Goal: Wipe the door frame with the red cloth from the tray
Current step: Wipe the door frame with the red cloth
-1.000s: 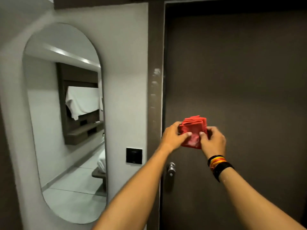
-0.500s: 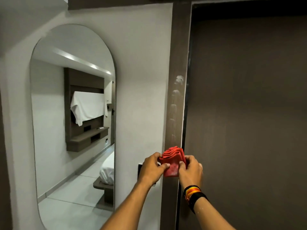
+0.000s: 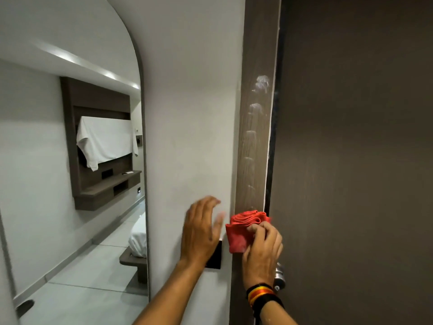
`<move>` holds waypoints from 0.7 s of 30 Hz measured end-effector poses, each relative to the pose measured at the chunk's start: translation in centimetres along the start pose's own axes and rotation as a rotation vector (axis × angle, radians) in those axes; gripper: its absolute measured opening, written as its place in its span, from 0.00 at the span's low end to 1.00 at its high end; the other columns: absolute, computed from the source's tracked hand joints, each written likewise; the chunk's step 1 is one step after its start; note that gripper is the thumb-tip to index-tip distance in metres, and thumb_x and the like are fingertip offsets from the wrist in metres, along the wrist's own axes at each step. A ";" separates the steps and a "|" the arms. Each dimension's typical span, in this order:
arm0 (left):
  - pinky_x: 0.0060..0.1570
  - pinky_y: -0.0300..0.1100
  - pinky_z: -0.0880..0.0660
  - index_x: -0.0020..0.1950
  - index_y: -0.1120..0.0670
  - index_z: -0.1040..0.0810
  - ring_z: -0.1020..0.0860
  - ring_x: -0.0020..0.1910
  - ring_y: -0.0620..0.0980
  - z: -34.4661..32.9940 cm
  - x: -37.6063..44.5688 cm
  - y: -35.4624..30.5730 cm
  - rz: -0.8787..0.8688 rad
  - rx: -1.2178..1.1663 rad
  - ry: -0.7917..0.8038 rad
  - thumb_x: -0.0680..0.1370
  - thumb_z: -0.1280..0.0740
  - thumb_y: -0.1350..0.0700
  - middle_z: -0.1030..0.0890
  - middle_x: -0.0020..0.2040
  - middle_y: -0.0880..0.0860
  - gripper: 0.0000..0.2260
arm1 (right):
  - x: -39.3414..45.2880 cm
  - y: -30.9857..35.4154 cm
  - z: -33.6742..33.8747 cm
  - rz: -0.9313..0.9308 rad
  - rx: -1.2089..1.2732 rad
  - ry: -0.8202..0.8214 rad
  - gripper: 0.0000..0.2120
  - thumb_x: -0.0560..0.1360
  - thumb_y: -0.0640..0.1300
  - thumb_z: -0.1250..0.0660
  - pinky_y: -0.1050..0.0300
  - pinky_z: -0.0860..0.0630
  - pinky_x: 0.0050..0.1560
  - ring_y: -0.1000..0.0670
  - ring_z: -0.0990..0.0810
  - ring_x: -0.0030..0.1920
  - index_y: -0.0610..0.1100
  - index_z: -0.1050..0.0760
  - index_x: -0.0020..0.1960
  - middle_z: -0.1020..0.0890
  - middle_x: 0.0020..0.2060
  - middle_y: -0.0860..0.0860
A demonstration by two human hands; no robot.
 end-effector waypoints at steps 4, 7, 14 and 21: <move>0.83 0.46 0.46 0.80 0.53 0.35 0.39 0.83 0.55 -0.4 5.8 1.2 -0.080 0.094 -0.196 0.87 0.48 0.54 0.34 0.82 0.56 0.20 | -0.5 -1.3 -1.9 0.010 0.025 0.027 0.26 0.67 0.33 0.24 0.41 0.28 0.61 0.42 0.28 0.66 0.49 0.28 0.59 0.27 0.62 0.48; 0.85 0.50 0.53 0.82 0.55 0.41 0.45 0.85 0.57 -1.5 10.0 1.0 -0.127 0.077 -0.206 0.87 0.49 0.55 0.41 0.85 0.58 0.22 | -1.6 -2.9 -2.9 0.107 0.068 0.011 0.16 0.79 0.53 0.38 0.36 0.31 0.66 0.44 0.33 0.73 0.51 0.31 0.65 0.31 0.69 0.50; 0.85 0.52 0.50 0.84 0.56 0.42 0.44 0.85 0.56 -3.9 12.3 2.0 -0.185 0.186 -0.280 0.87 0.49 0.56 0.40 0.85 0.57 0.24 | -2.8 -4.6 -6.4 0.203 0.074 -0.115 0.33 0.72 0.69 0.35 0.47 0.41 0.76 0.45 0.41 0.81 0.49 0.32 0.67 0.34 0.75 0.50; 0.84 0.52 0.48 0.84 0.56 0.41 0.45 0.85 0.55 -3.7 12.1 1.9 -0.196 0.233 -0.258 0.87 0.49 0.57 0.40 0.85 0.56 0.24 | -0.6 -2.8 -7.9 0.178 0.001 -0.247 0.25 0.79 0.64 0.47 0.36 0.39 0.73 0.44 0.48 0.83 0.51 0.33 0.70 0.47 0.83 0.52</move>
Point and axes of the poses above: each hand's wrist, its own x-axis towards the middle knuckle, its own z-axis out of the back of the hand, y = z × x, the point moved 1 cm from there along x, towards the middle knuckle
